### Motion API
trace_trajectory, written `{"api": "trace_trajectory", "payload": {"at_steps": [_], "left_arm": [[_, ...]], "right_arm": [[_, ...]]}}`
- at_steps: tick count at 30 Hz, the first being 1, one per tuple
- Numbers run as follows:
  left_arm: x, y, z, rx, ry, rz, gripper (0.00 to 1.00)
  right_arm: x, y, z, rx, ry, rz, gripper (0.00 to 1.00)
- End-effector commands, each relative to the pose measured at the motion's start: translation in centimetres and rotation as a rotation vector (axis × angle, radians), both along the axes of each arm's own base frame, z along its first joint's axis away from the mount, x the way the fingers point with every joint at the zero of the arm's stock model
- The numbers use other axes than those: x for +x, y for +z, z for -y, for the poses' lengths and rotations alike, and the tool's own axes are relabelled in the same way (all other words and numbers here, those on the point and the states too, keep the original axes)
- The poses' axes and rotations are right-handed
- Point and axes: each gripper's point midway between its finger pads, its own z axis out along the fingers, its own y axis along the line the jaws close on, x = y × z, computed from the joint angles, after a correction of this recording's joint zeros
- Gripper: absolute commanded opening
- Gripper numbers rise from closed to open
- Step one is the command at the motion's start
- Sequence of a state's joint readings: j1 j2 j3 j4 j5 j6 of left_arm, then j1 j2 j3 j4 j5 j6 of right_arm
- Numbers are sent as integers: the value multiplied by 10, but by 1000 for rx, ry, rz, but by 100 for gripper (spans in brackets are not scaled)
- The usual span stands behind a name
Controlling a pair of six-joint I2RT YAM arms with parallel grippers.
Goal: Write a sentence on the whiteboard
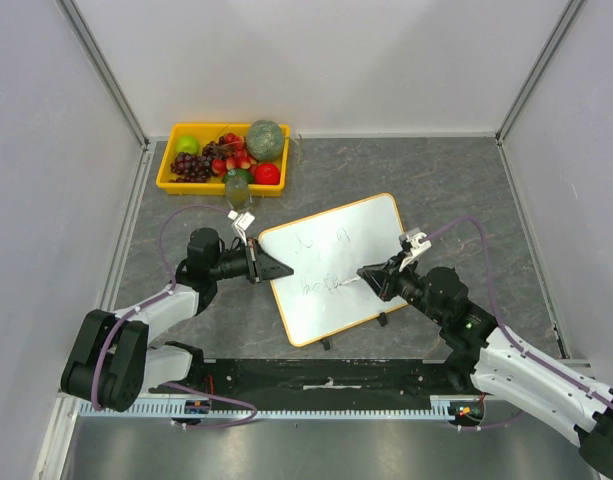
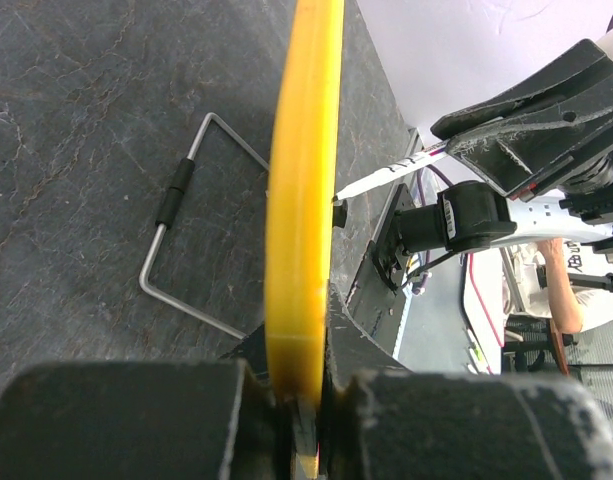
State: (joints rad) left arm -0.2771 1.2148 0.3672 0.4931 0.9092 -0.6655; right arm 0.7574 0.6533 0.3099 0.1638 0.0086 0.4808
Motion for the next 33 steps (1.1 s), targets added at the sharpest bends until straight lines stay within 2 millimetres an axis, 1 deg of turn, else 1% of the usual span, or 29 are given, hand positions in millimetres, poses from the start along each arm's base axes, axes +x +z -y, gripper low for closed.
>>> {"api": "trace_trajectory", "payload": {"at_steps": [1,6,9,14,16,20,23,30,33], "left_arm": [[20,-51,-28,199,157,8,2],[20,-52,-28,200,157,5,2],[20,-52,-28,199,155,7,2],[20,-52,-28,198,152,8,2],[19,-52,-27,197,151,7,2],[19,-52,-27,196,148,5,2],[19,-52,-28,197,151,6,2],[19,-52,-27,197,150,3,2],[19,-52,-27,195,147,5,2]], "right_arm": [[-8,-46,16,-143,-24,-109,0],[0,1,10,-44,-45,-38,0],[5,28,10,5,-67,6,0],[14,50,14,16,-110,50,0],[17,54,13,16,-117,60,0],[22,52,11,0,-123,61,0],[24,45,12,-22,-130,53,0],[24,22,12,-55,-129,18,0],[23,16,10,-62,-120,8,0]]}}
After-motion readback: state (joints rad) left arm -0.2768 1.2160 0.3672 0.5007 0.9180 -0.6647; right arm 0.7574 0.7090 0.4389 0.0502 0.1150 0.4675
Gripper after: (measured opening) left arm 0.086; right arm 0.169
